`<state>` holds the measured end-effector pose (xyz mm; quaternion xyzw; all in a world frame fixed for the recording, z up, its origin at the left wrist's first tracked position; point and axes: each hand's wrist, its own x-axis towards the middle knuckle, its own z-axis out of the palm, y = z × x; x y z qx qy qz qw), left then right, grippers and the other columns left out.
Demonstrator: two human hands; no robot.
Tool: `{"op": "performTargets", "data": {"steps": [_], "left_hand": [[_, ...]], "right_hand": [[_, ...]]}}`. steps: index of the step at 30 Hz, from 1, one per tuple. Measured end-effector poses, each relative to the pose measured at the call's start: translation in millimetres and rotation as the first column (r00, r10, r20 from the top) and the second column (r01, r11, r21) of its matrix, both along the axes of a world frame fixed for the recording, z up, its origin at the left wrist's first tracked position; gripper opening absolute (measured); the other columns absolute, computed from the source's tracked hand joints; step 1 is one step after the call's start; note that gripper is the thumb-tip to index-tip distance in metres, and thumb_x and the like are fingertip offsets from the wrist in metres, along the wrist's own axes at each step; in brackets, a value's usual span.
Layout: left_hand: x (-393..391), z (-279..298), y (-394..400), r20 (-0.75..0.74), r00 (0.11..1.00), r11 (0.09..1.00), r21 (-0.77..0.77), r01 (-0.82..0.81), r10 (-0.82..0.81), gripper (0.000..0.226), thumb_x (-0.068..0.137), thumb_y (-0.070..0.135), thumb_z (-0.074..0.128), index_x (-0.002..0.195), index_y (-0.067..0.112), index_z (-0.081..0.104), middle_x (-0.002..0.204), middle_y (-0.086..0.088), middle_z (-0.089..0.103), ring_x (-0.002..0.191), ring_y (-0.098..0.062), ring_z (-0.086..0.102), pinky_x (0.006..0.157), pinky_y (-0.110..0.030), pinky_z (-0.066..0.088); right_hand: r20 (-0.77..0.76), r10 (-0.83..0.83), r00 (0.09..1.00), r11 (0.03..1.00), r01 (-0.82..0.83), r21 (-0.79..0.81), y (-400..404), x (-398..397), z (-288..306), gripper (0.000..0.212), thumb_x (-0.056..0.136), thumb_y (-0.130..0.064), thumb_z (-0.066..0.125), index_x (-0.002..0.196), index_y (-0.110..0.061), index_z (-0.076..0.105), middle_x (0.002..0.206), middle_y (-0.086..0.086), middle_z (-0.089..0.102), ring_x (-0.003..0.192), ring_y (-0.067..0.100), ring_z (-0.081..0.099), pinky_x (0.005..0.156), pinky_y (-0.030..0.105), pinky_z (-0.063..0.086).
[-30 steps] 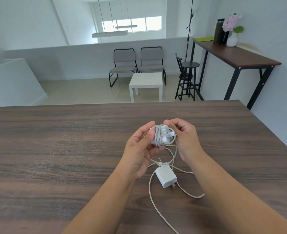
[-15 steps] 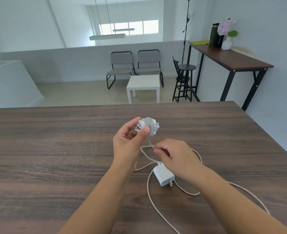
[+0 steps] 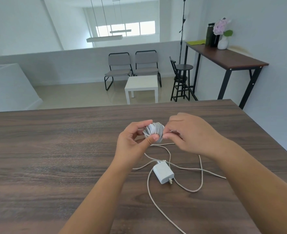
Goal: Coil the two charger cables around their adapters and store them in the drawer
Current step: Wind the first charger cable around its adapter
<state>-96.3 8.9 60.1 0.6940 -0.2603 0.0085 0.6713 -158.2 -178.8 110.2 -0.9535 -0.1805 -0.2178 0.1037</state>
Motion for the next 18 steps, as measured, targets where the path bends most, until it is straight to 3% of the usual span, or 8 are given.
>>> {"op": "performTargets", "data": {"steps": [3, 6, 9, 13, 18], "left_hand": [[-2, 3, 2, -0.080, 0.996, 0.998, -0.047, 0.042, -0.046, 0.041, 0.066, 0.030, 0.085, 0.106, 0.033, 0.073, 0.100, -0.004, 0.074, 0.092, -0.024, 0.067, 0.087, -0.042, 0.056], [-7, 4, 3, -0.194, 0.971, 0.980, -0.165, 0.111, -0.142, 0.036, 0.073, 0.018, 0.081, 0.108, 0.023, 0.072, 0.097, -0.001, 0.075, 0.087, -0.020, 0.064, 0.078, -0.032, 0.056], [-12, 2, 1, -0.269, 0.935, 0.946, -0.287, 0.150, -0.229, 0.041, 0.077, 0.021, 0.075, 0.117, 0.020, 0.068, 0.106, -0.004, 0.073, 0.095, -0.021, 0.065, 0.082, -0.034, 0.056], [-25, 5, -10, -0.386, 0.865, 0.853, -0.514, 0.087, -0.321, 0.044, 0.083, 0.019, 0.068, 0.126, 0.010, 0.061, 0.110, -0.009, 0.070, 0.097, -0.019, 0.065, 0.083, -0.028, 0.055], [-37, 10, -23, -0.529, 0.758, 0.814, -0.581, 0.003, -0.381, 0.051, 0.087, 0.030, 0.056, 0.132, 0.005, 0.053, 0.108, -0.010, 0.069, 0.095, -0.024, 0.066, 0.089, -0.043, 0.051]], "right_hand": [[0.117, 0.009, 0.993, 1.000, -0.009, 0.002, -1, -1, 4, 0.031, 0.086, -0.048, 0.049, 0.078, -0.025, 0.068, 0.077, -0.012, 0.060, 0.070, 0.010, 0.048, 0.065, 0.022, 0.036], [0.117, 0.030, 0.993, 0.982, -0.051, 0.184, 1, -3, 7, 0.024, 0.086, -0.045, 0.060, 0.078, -0.023, 0.067, 0.081, -0.013, 0.063, 0.074, 0.008, 0.056, 0.066, 0.023, 0.044], [0.057, 0.045, 0.997, 0.891, -0.066, 0.450, 6, -5, 8, 0.011, 0.084, -0.030, 0.072, 0.079, -0.021, 0.070, 0.077, -0.010, 0.067, 0.074, 0.009, 0.062, 0.067, 0.028, 0.048], [0.019, 0.014, 1.000, 0.726, -0.023, 0.687, 16, -7, 3, 0.007, 0.082, -0.021, 0.075, 0.077, -0.018, 0.071, 0.072, -0.005, 0.069, 0.069, 0.014, 0.064, 0.065, 0.032, 0.052], [0.097, -0.098, 0.990, 0.650, -0.010, 0.760, 32, -7, -19, 0.008, 0.083, -0.014, 0.073, 0.076, -0.013, 0.069, 0.072, -0.004, 0.068, 0.069, 0.012, 0.064, 0.063, 0.024, 0.051]]}}
